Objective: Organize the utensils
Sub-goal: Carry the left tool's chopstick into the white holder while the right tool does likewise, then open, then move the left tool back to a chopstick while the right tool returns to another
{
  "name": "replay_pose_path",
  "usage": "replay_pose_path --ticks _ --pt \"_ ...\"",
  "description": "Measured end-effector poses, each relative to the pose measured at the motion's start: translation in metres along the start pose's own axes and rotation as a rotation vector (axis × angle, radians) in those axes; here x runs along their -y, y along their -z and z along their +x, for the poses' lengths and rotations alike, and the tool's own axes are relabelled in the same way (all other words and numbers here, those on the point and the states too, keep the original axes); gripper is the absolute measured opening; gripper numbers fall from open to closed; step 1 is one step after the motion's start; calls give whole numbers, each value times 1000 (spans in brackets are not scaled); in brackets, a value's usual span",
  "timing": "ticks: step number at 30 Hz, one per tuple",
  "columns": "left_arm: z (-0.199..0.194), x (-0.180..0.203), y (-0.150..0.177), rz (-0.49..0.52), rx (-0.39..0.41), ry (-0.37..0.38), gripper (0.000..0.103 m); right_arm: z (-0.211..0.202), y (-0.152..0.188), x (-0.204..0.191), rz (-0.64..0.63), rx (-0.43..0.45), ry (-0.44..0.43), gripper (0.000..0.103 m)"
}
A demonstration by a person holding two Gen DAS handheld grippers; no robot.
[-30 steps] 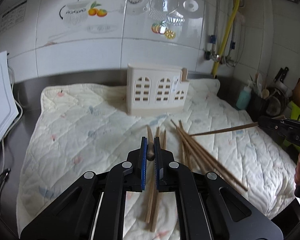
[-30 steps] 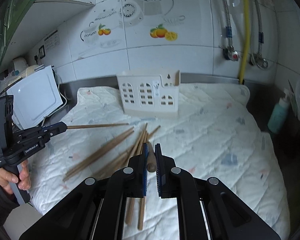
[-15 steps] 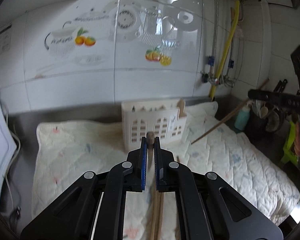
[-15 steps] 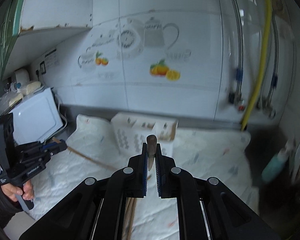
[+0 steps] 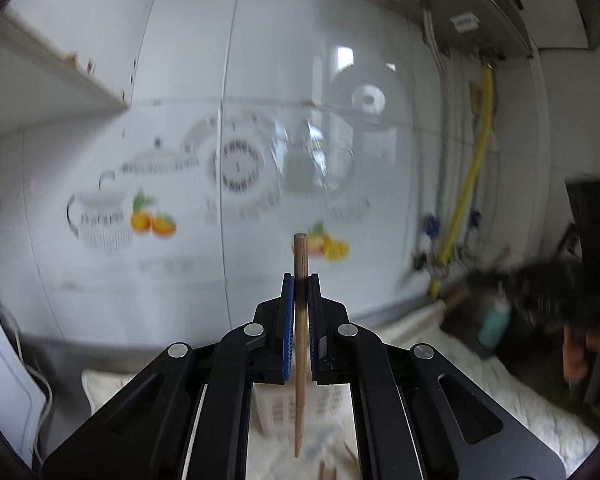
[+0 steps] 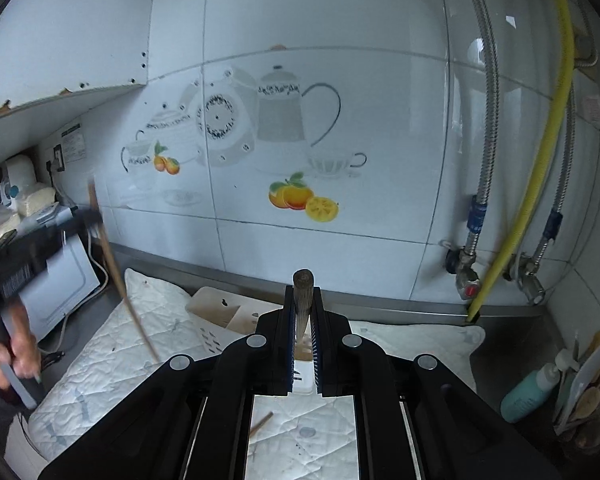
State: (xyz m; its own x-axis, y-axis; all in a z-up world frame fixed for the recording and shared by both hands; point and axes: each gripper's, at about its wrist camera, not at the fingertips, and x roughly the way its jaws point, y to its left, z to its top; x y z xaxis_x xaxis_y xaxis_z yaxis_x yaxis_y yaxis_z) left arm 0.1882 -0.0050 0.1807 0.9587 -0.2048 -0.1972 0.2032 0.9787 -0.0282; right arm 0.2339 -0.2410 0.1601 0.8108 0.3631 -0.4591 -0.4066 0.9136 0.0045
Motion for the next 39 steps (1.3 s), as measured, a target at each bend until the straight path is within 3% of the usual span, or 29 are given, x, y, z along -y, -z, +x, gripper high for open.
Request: replay_pose_path --ticks 8,22,25,31,35,39 --pt "49 -9 -22 -31 76 -72 5 34 8 9 11 -33 -9 7" --pt "85 -26 26 -68 -74 -74 6 56 30 5 11 -103 -8 7" --pt "76 -26 22 -74 -64 -61 8 45 27 5 10 -80 13 17" --pt "32 -21 16 -57 -46 -58 9 -7 36 1 -12 -6 51 21" --pt "-4 -15 39 -34 -82 -54 15 -38 62 -9 -20 16 30 21" --pt "-36 -6 83 -2 -163 -33 19 -58 110 -27 -10 -19 -19 21"
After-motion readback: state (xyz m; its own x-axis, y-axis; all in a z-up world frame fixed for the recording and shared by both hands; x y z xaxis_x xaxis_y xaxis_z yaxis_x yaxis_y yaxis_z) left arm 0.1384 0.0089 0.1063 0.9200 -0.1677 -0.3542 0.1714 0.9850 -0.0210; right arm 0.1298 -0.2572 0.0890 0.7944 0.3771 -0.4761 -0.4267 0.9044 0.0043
